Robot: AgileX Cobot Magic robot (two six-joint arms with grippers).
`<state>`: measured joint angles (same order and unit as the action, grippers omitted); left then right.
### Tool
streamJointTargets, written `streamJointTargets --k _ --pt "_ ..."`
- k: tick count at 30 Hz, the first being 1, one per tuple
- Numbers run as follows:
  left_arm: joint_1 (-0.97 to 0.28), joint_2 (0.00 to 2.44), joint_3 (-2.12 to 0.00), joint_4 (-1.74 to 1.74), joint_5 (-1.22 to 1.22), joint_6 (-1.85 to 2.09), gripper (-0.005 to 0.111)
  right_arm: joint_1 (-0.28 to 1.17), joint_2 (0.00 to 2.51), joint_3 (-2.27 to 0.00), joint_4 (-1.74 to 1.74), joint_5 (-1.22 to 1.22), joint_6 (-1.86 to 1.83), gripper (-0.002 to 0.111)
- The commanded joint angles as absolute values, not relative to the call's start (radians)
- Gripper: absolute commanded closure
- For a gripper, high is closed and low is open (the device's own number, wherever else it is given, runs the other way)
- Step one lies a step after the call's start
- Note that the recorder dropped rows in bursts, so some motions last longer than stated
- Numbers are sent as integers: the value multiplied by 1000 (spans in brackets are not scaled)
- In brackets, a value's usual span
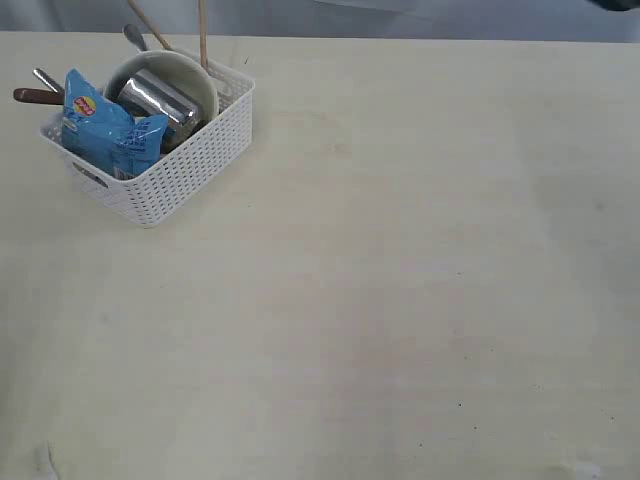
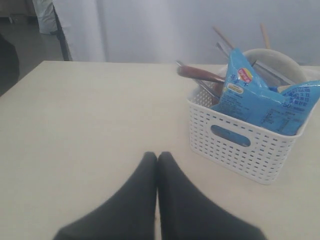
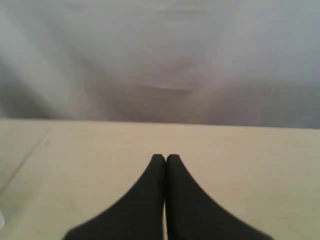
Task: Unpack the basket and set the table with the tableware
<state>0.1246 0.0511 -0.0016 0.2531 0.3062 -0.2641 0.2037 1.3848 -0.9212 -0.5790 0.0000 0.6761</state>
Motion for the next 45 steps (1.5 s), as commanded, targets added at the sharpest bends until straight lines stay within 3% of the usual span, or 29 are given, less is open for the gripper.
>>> streamJointTargets --k 1,8,21,28,39,40,42,43,44,45 --pt "122 45 0 257 301 -266 107 343 1565 -1107 -630 258 564 109" --pt "122 45 0 257 301 -266 107 459 1751 -1377 -551 667 260 109" --pt "122 45 0 257 301 -266 107 408 1782 -1553 379 851 -675 109" --pt "122 45 0 257 301 -266 107 437 1782 -1584 610 866 -831 109" --pt "122 45 0 257 301 -266 107 566 1933 -1699 699 892 -834 108" --pt "122 45 0 257 301 -266 107 574 1949 -1712 699 892 -834 105" --pt "122 45 0 257 301 -266 107 600 1991 -1752 699 892 -834 82" --pt "122 45 0 257 301 -266 107 616 2013 -1779 701 886 -834 59" --pt "122 45 0 257 301 -266 107 632 2031 -1799 706 861 -834 42" --pt "122 45 0 257 301 -266 107 644 2044 -1803 706 832 -834 39"
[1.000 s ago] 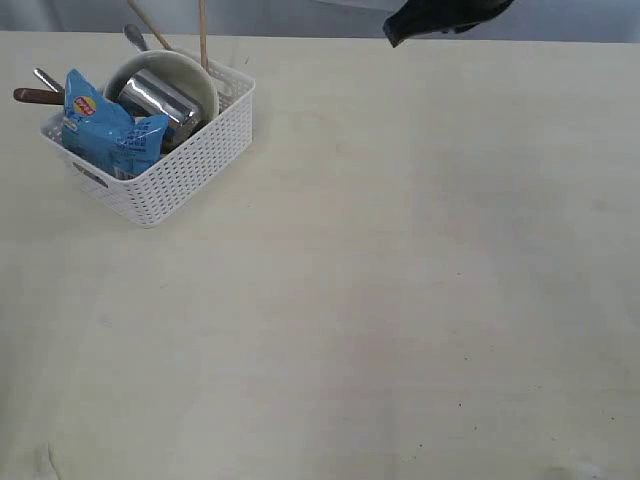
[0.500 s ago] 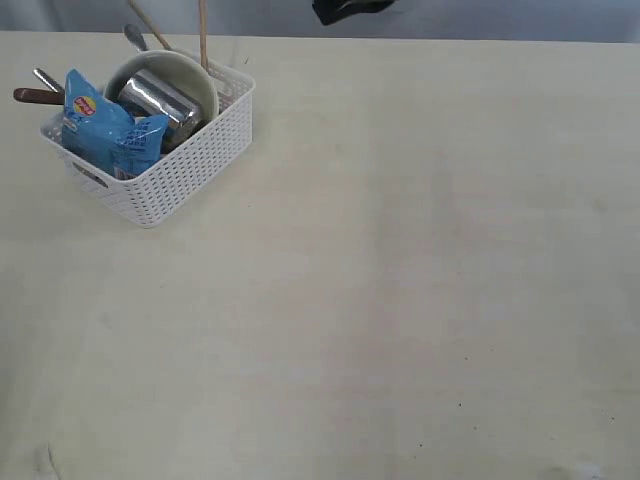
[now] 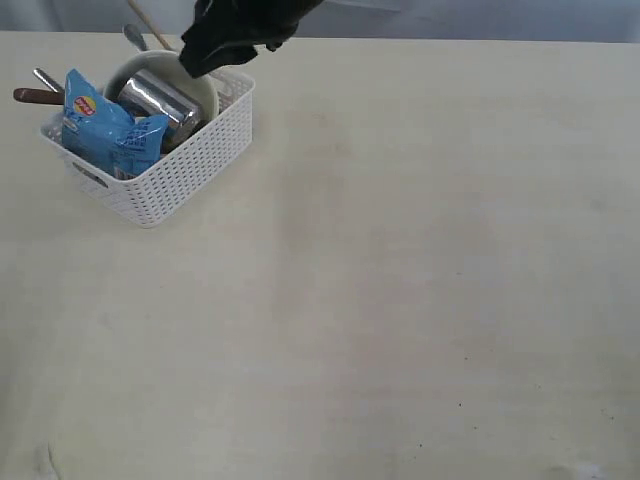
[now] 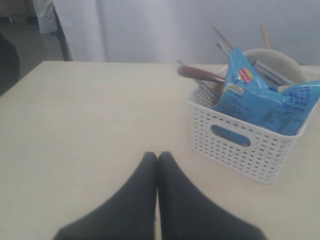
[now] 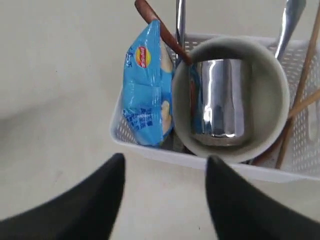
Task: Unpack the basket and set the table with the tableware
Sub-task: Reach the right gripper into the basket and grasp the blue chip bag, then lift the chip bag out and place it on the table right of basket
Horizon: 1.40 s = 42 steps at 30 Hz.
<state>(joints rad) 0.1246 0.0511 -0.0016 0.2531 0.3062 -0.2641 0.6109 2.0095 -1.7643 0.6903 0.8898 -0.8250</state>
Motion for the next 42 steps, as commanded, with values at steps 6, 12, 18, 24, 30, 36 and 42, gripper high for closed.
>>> streamJointTargets --k 6,12,18,24,30,36,42 --pt "122 45 0 257 301 -266 107 726 2142 -1807 706 657 -894 47" --pt "122 45 0 257 301 -266 107 760 2183 -1807 711 617 -927 47" --pt "122 45 0 257 301 -266 107 764 2200 -1807 740 618 -927 47" --pt "122 45 0 257 301 -266 107 777 2218 -1807 742 626 -927 47" --pt "122 45 0 257 301 -266 107 787 2233 -1807 740 630 -927 47" --pt "122 45 0 257 301 -266 107 787 2235 -1807 740 630 -927 57" --pt "122 45 0 259 301 -266 107 787 2235 -1807 740 646 -907 83"
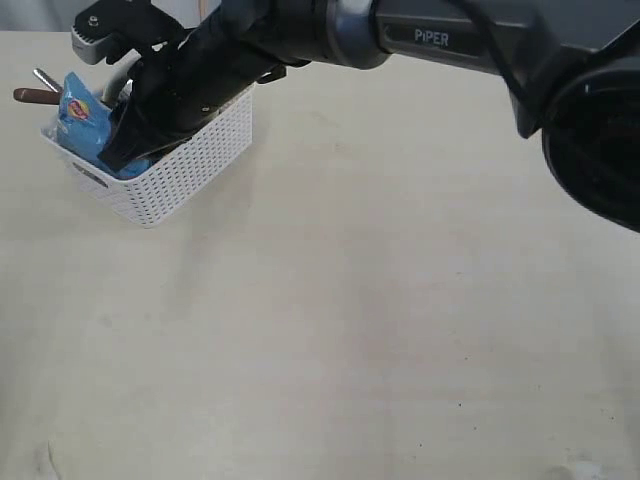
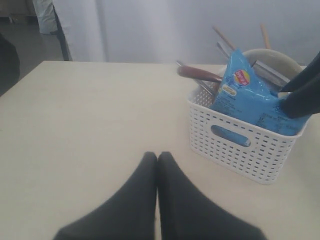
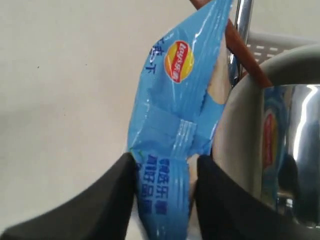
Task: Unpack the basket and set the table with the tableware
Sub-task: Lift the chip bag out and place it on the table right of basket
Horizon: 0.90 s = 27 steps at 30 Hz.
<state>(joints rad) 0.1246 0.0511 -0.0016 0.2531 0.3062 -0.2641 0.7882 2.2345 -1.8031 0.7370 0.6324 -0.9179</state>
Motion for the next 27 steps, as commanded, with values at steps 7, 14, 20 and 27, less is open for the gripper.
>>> streamJointTargets --k 7,14,20,27 --pt "122 45 0 261 301 -266 107 787 2235 -1807 740 656 -905 107" --pt "122 45 0 261 301 -266 107 787 2217 -1807 740 664 -905 109" --pt "122 45 0 261 301 -266 107 787 2113 -1807 740 680 -905 109" --pt "122 45 0 261 301 -266 107 757 1944 -1807 557 810 -733 109"
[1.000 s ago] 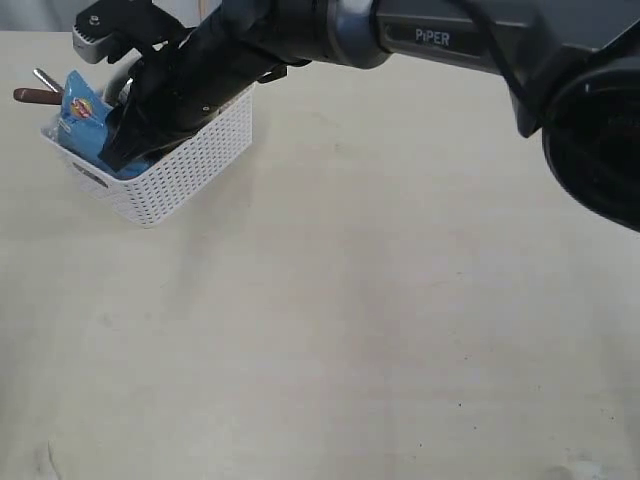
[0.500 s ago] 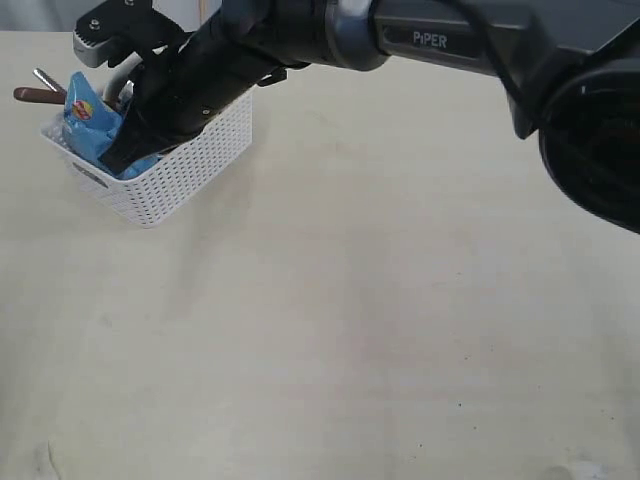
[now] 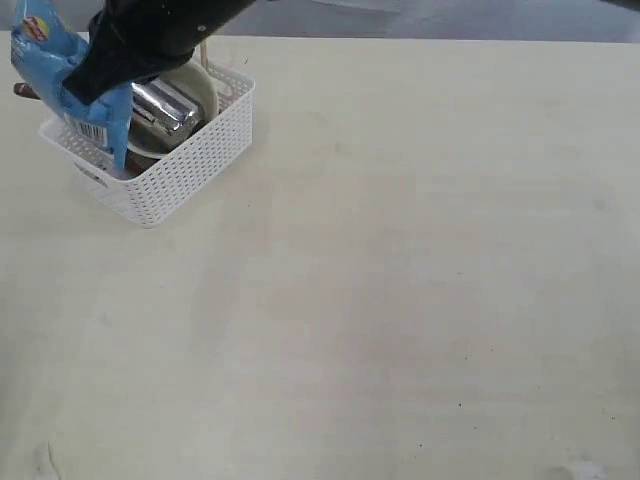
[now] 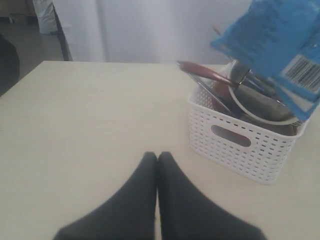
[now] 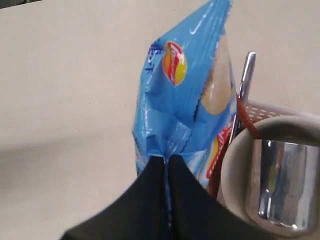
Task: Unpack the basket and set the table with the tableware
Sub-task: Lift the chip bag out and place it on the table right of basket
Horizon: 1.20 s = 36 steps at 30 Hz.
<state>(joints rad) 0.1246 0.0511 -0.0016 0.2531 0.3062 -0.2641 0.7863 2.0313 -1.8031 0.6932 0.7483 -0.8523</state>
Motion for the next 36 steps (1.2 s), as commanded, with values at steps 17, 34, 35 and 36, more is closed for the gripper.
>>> streamJointTargets --k 17,34,35,36 --pt "122 45 0 261 301 -266 107 113 1710 -1423 643 778 -456 109" --pt "122 45 0 261 301 -266 107 25 1864 -1148 887 738 -741 109" --pt "122 45 0 261 301 -266 107 25 1875 -1148 884 738 -741 109" --pt "122 45 0 261 301 -266 107 25 1884 -1148 874 736 -741 109"
